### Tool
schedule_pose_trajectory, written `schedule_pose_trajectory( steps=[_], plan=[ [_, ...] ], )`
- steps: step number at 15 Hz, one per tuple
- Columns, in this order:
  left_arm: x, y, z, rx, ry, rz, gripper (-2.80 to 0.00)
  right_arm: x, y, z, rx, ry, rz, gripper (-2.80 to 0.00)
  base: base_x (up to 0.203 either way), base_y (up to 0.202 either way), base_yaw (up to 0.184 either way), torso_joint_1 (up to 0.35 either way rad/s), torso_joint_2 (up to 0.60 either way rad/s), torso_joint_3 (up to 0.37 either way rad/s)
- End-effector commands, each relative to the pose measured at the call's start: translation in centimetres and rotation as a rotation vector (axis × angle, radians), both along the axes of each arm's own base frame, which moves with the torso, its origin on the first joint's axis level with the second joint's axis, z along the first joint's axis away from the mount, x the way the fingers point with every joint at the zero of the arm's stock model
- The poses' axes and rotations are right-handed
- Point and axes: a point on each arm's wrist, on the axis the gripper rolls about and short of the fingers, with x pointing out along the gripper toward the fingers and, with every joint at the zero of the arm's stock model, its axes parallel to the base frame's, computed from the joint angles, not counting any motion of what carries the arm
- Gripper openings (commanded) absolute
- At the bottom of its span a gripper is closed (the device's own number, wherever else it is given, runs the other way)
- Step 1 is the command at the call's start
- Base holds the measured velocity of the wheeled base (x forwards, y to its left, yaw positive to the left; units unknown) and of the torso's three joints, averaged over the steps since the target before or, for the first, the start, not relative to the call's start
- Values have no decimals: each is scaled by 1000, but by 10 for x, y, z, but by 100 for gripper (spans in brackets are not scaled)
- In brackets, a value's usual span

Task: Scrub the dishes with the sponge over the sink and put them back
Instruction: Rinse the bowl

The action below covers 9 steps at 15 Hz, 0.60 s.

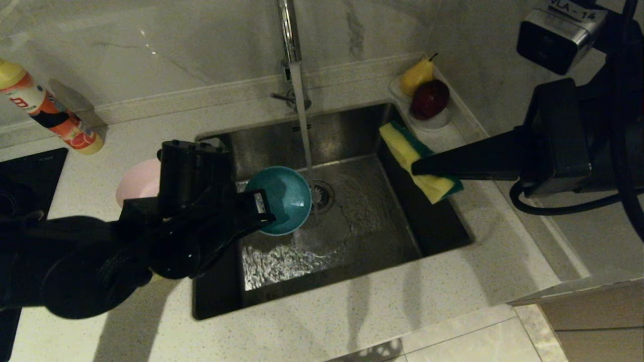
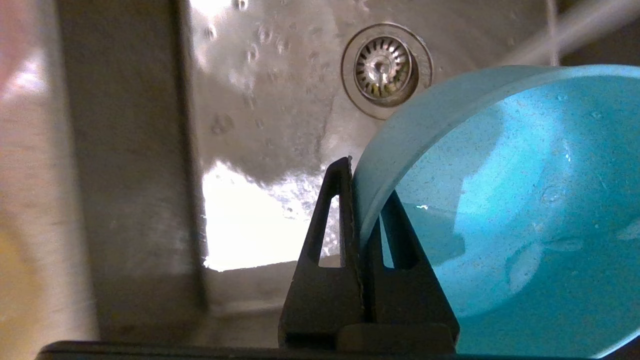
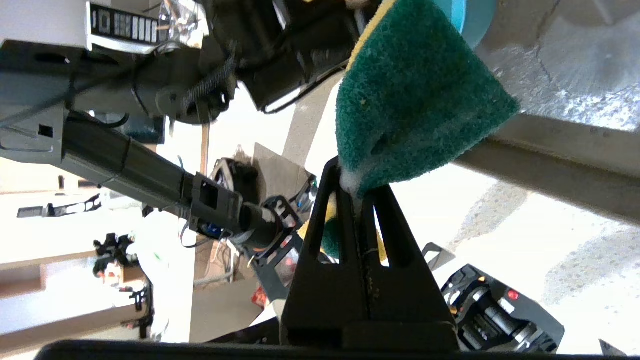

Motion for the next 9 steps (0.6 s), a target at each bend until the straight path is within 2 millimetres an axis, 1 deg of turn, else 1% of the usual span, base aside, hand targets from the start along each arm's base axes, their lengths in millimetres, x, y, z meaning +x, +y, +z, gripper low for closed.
schedule_pose_trajectory(
  steps=[1,4,7,9],
  plan=[
    [26,-7,1,-61,57,51,-280,2,-5,-4,15,-12,-19,-280,0,0,0,0,0,0],
    [49,-16,9,-122,89,90,-280,3,-5,-8,29,-29,-26,-280,0,0,0,0,0,0],
    [65,-25,8,-143,97,101,-280,4,-6,-13,20,-16,-28,-280,0,0,0,0,0,0],
    [73,-30,4,-146,99,102,-280,4,-5,-15,16,-10,-28,-280,0,0,0,0,0,0]
  ],
)
